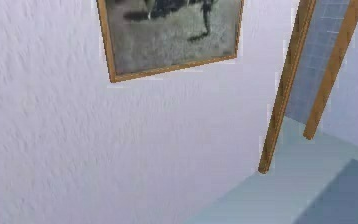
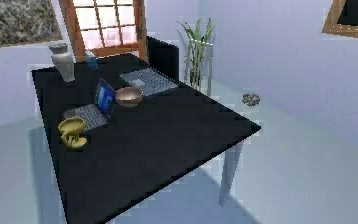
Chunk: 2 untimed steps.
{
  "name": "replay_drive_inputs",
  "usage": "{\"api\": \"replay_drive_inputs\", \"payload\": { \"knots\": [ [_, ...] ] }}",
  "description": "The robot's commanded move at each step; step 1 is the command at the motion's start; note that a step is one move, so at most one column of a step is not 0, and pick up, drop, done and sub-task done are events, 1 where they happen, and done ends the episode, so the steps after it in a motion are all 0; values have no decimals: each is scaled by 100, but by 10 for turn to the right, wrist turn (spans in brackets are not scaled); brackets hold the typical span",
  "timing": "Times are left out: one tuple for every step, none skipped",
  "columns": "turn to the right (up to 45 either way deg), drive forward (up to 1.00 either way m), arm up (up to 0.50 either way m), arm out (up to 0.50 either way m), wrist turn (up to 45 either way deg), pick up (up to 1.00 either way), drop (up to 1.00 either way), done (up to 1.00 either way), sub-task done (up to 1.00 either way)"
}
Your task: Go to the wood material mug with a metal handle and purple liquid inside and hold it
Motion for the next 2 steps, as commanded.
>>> {"api": "replay_drive_inputs", "payload": {
  "knots": [
    [180,0,0,0,0,0,0,0,0],
    [0,50,0,0,0,0,0,0,0]
  ]
}}
